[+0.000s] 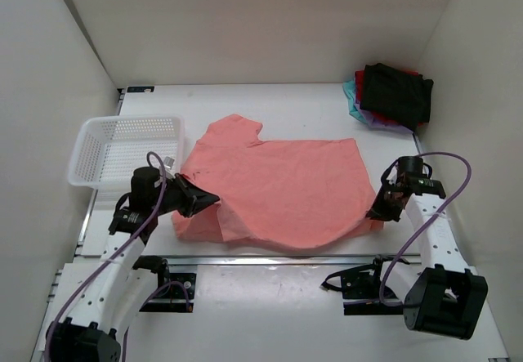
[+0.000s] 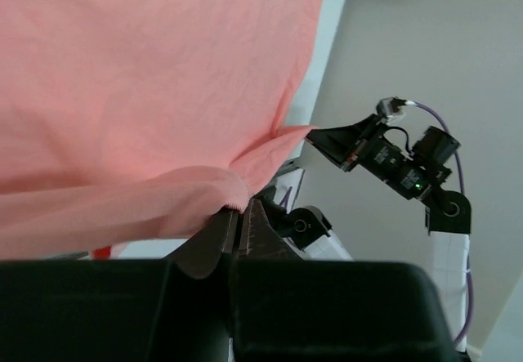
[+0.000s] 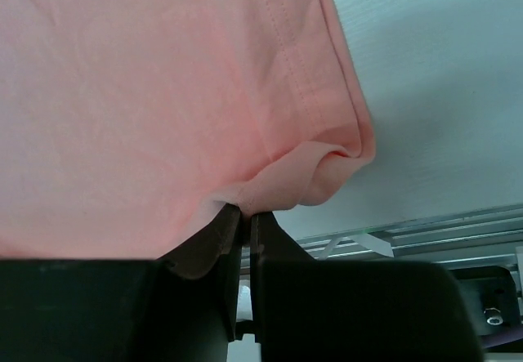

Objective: Fold and stack the t-shirts
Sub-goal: Grap the side of the flattened tshirt closest away from the robot with both arms

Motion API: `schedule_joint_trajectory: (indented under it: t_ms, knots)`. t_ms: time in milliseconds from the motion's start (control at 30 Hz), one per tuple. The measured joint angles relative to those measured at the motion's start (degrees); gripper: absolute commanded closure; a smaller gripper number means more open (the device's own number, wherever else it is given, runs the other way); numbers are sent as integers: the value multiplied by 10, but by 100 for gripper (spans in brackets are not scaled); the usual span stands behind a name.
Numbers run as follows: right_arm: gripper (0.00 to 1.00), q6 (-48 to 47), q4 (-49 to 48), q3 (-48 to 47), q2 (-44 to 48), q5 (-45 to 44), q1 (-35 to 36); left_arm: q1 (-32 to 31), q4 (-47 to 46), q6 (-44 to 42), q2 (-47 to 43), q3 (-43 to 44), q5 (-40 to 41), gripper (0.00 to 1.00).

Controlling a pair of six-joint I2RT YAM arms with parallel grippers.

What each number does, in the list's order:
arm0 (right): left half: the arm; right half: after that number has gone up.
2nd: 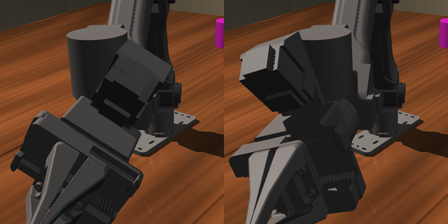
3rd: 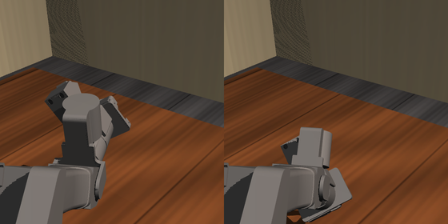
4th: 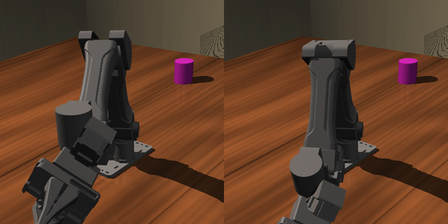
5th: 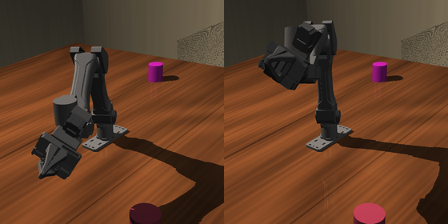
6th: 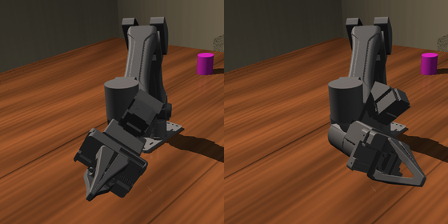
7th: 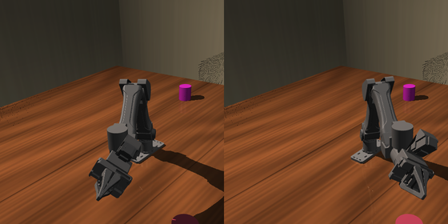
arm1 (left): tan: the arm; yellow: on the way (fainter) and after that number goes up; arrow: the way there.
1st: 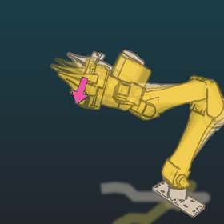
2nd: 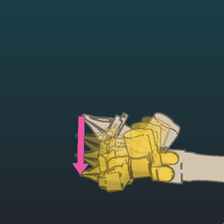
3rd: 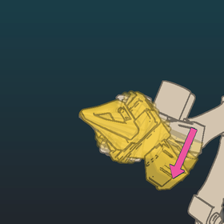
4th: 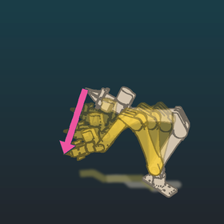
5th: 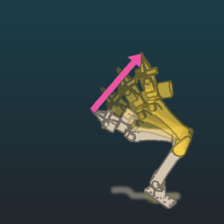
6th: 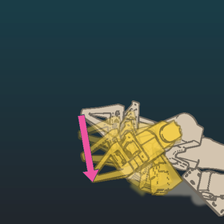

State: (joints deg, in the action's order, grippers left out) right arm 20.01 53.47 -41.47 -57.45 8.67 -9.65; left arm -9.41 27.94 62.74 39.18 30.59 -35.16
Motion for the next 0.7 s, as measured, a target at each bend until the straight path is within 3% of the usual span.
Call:
schedule_joint_trajectory:
  t_ms: [567, 633, 700]
  knots:
    - [100, -3, -85, -73, -170, 37, -21, 68, 31, -102, 212, 108, 57, 100]
    - [96, -3, -95, -86, -193, 39, -21, 71, 29, -107, 234, 115, 60, 98]
    - [82, -1, -103, -93, -211, 43, -21, 75, 22, -110, 252, 118, 63, 88]
